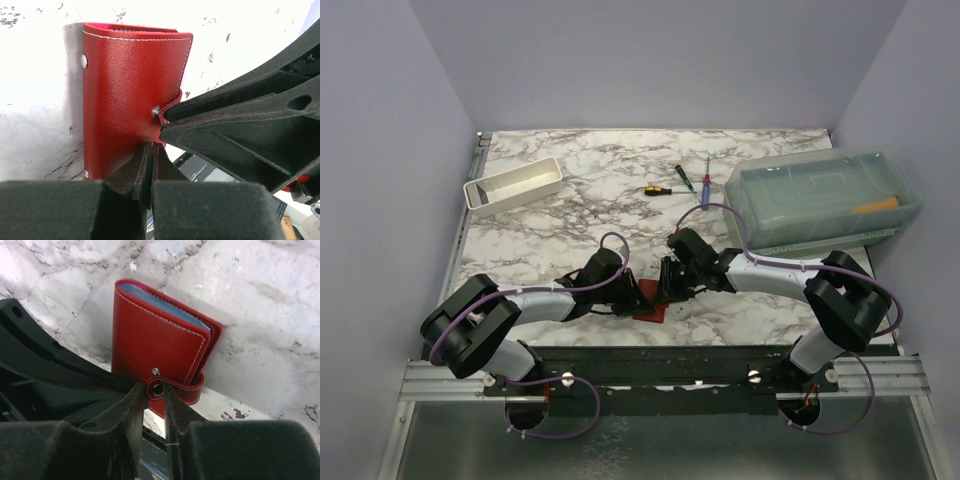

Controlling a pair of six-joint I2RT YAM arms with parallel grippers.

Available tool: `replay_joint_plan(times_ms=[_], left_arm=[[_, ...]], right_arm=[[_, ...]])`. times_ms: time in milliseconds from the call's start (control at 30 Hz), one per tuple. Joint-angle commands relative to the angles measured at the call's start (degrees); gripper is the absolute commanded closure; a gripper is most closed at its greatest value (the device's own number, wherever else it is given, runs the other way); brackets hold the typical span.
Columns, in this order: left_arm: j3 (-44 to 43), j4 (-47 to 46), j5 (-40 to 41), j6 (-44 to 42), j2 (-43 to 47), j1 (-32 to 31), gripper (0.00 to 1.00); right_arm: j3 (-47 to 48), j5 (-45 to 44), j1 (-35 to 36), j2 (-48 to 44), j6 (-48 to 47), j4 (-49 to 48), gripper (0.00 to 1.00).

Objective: Put the credit cards into the card holder
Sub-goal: Close the card holder at the center of the board.

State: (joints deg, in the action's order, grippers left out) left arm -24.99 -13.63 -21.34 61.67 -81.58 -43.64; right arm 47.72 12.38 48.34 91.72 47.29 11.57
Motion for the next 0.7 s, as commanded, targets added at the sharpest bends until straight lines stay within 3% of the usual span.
replay_joint_plan(times_ms=[0, 133, 300, 467, 667], left_arm=[[1.7, 3.1, 2.6, -1.1, 0.7, -0.4, 1.0], [1.5, 3.2, 2.5, -1.1, 0.6, -0.4, 1.0], [1.0, 3.7, 2.0, -1.0, 1.7, -0.4, 1.0], [-0.8, 8.7, 3.3, -1.8, 6.1, -0.4, 0.98], [-3.8, 15.9, 6.3, -4.3, 10.3, -0.1, 0.85]], right_arm=[[-2.0, 3.2, -0.8, -1.2, 1.8, 0.1, 0.76], [-1.5, 3.2, -1.0, -0.1, 1.8, -0.1, 0.8], [-0.3, 0.2, -1.1, 1.1, 1.7, 1.1, 0.99], [-0.9, -1.2, -1.1, -0.1, 2.2, 1.2, 1.0], [-0.7, -1.7, -1.4, -1.4, 3.3, 0.9, 1.0]])
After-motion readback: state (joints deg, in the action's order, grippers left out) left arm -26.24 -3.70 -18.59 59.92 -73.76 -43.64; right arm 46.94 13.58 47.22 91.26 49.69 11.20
